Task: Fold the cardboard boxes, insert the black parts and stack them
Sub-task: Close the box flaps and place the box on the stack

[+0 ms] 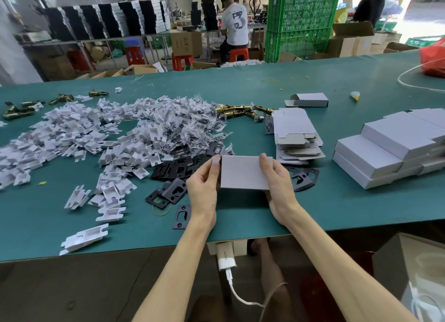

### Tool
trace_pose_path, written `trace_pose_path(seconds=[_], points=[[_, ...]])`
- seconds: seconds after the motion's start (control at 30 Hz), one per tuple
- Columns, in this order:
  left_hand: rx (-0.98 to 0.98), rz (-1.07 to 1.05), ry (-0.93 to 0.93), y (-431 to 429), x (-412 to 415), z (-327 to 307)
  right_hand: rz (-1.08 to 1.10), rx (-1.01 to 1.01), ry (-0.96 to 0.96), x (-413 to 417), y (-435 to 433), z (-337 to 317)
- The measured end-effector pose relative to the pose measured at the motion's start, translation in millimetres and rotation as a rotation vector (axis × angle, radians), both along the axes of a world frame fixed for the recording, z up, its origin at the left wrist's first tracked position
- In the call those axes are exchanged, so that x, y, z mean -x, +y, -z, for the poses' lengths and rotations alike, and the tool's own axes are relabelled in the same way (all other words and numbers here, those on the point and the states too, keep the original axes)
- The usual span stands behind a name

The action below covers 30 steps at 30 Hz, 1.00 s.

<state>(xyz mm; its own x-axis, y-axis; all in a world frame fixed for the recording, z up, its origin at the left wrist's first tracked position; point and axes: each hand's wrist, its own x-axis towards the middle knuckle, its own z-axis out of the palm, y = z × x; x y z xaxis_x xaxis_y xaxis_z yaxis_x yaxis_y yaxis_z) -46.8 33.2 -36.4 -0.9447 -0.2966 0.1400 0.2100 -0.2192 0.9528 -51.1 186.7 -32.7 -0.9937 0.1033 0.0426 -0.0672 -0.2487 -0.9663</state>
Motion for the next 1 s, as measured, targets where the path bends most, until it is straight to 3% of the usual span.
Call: trace_pose_path(seconds=[0.4, 0.7, 1.0], points=[[-0.013, 0.03, -0.079, -1.9, 4.0, 4.5, -0.055, -0.092, 0.004, -0.5, -2.8, -0.5], [0.164, 0.276, -0.053, 2.8, 0.8, 0.8, -0.069, -0.148, -0.025, 1.2, -1.2, -0.3], [0.037, 0.105, -0.013, -0.7, 5.1, 2.6, -0.062, -0.512, 0.104, -2.1, -9.0, -1.1]])
